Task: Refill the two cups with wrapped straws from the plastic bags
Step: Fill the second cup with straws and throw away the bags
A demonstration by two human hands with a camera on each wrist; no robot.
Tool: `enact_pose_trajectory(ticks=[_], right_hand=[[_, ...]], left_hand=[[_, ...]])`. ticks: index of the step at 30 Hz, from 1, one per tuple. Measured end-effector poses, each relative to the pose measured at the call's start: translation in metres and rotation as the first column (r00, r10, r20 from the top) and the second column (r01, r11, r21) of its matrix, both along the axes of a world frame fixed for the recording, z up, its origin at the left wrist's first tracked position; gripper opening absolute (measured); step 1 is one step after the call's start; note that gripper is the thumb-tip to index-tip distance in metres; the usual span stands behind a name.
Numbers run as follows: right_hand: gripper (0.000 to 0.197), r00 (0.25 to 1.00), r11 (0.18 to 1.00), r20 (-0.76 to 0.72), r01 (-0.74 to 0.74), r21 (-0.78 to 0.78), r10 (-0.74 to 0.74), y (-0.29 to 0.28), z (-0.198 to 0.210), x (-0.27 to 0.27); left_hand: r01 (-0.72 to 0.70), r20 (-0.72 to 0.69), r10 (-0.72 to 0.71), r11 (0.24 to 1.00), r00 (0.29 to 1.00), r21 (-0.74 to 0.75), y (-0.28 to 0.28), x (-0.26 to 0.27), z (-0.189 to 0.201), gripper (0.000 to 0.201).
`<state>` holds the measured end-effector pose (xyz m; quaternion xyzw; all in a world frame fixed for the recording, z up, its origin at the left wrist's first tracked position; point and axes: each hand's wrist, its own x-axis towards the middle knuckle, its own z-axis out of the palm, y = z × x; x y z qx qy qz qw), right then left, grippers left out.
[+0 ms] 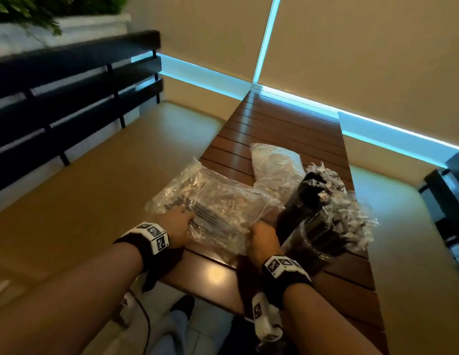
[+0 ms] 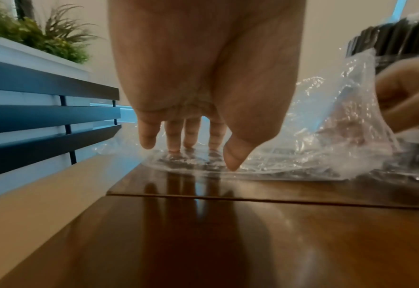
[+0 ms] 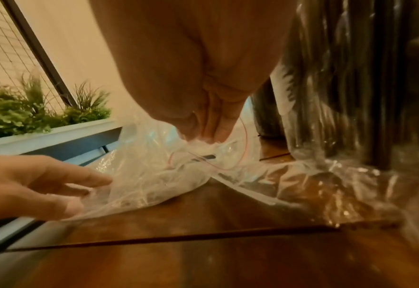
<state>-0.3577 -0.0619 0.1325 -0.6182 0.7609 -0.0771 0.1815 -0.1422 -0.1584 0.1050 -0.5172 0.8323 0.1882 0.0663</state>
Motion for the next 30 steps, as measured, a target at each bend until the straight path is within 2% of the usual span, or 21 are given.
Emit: enact_pose_trajectory(ticks=[4,7,10,11,13,15,17,18,19,21,24,30], right_hand=[[0.022,0.999,0.999,0.034,-0.030,0.020,0.029,-0.020,-0.005,0.009],[0.028,0.990,0.955,0.033,-0.138,0.261,0.134,-0.021,-0.001,0.024],[0.022,0.991,0.883,0.014,-0.126,0.453,0.134,-0.022,-0.009,0.029],[0.023,0.985,0.874,-0.033,-0.136,0.466,0.171,-0.025,-0.007,0.029],[0.029,0.980,0.848,-0.004,-0.171,0.501,0.200,-0.021,0.015,0.035],[0.031,0.991,0.812,0.057,-0.132,0.569,0.122,-0.017,0.025,0.036],[0.022,0.991,0.829,0.083,-0.137,0.542,0.109,-0.016,0.027,0.037],[0.023,0.994,0.821,0.083,-0.110,0.560,0.076,-0.014,0.024,0.038],[0.031,0.996,0.812,0.066,-0.082,0.577,0.054,-0.014,0.019,0.039],[0.054,0.995,0.792,0.002,-0.081,0.606,0.101,-0.017,0.015,0.041],[0.049,0.982,0.689,0.035,-0.157,0.708,0.187,-0.017,0.021,0.047],[0.059,0.924,0.737,-0.084,-0.241,0.631,0.374,-0.008,0.010,0.044]], left_hand=[[0.085,0.005,-0.085,0.996,0.996,-0.026,-0.005,0.006,-0.003,0.045],[0.110,0.006,-0.110,0.993,0.994,-0.037,-0.008,0.011,-0.002,0.028],[0.074,-0.056,-0.078,0.995,0.995,-0.068,-0.009,0.014,-0.005,0.022],[0.060,-0.084,-0.067,0.995,0.994,-0.079,-0.010,0.014,-0.008,0.021],[0.018,-0.143,-0.029,0.997,0.989,-0.079,-0.009,0.013,-0.010,0.022],[-0.014,-0.187,-0.001,0.997,0.982,-0.079,-0.007,0.009,-0.013,0.022],[-0.057,-0.249,0.036,0.995,0.968,-0.079,-0.003,0.008,-0.015,0.016],[-0.092,-0.298,0.065,0.993,0.952,-0.078,-0.001,0.009,-0.016,0.016],[-0.130,-0.336,0.094,0.988,0.937,-0.086,0.001,0.010,-0.018,0.024],[-0.180,-0.350,0.131,0.977,0.928,-0.111,0.003,0.014,-0.019,0.039],[-0.210,-0.282,0.163,0.967,0.946,-0.143,0.003,0.016,-0.018,0.039],[-0.212,-0.205,0.176,0.963,0.963,-0.167,-0.009,0.014,-0.023,0.056]])
